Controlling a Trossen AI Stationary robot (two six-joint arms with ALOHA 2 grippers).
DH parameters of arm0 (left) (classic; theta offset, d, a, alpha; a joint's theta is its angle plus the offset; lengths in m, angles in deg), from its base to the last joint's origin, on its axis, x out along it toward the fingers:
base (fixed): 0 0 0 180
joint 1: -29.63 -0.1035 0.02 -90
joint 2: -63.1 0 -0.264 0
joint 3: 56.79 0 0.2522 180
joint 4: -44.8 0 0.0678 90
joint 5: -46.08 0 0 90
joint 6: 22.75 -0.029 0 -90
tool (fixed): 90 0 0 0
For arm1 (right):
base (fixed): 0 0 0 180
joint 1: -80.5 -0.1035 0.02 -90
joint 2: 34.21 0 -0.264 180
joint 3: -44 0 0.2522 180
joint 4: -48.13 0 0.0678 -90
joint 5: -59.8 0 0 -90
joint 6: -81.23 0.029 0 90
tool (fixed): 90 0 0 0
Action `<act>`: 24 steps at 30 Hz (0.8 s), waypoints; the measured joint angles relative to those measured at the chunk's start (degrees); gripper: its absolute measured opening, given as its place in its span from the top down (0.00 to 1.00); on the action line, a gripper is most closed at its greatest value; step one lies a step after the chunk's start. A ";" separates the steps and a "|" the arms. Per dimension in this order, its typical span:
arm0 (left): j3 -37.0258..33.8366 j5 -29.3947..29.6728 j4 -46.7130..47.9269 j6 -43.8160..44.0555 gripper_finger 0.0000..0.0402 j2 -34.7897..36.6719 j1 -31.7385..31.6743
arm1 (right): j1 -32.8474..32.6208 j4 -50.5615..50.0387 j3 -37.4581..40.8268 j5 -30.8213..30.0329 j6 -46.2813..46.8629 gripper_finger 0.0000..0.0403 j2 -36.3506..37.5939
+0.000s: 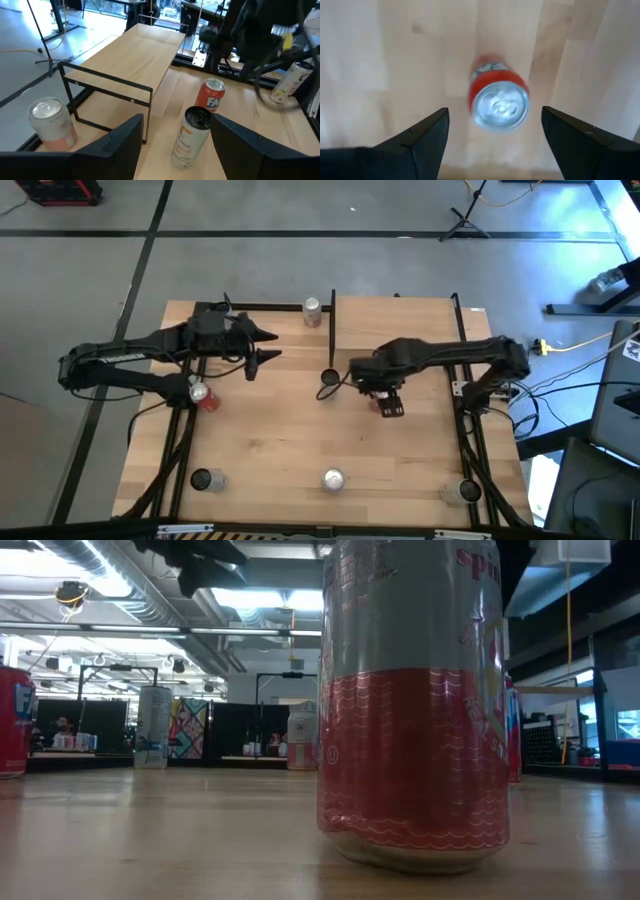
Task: Place canned beverage on shelf
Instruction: Put the left red soda can on the shelf
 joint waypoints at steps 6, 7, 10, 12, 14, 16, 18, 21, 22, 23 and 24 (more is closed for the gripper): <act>0.00 0.00 -0.19 -0.04 0.44 1.63 0.00 | -0.04 6.97 7.10 -3.91 12.69 0.25 12.50; 0.00 0.01 -0.22 -0.14 0.44 1.93 0.00 | -0.04 8.58 9.08 -4.75 14.69 0.25 14.62; 0.00 0.00 -0.23 -0.42 0.44 2.54 0.00 | -0.04 13.21 15.89 -5.90 19.53 0.25 20.11; 0.00 0.00 -0.21 -0.42 0.44 2.64 0.02 | -0.06 16.83 20.63 -5.85 22.02 0.25 22.77; 0.00 0.02 -0.20 -0.39 0.44 2.64 0.00 | -0.86 20.52 24.91 -5.91 24.18 0.25 24.75; 0.00 0.02 -0.20 -0.37 0.44 2.64 0.00 | -1.92 24.36 28.11 -6.94 25.56 0.25 26.22; 0.00 0.02 -0.21 -0.37 0.44 2.64 0.00 | -3.80 27.29 30.44 -8.31 27.23 0.25 27.11; 0.00 0.01 -0.21 -0.35 0.44 2.64 0.00 | -7.18 28.60 31.63 -11.30 29.58 0.25 27.55; 0.00 0.01 -0.22 -0.35 0.44 2.64 0.00 | -8.49 28.58 31.84 -12.57 30.23 0.25 27.65; 0.00 0.02 -0.23 -0.35 0.44 2.64 0.00 | -9.94 28.40 32.16 -14.09 30.98 0.25 27.72; 0.00 0.02 -0.24 -0.35 0.44 2.64 0.00 | -11.26 28.13 32.60 -15.45 31.33 0.25 27.72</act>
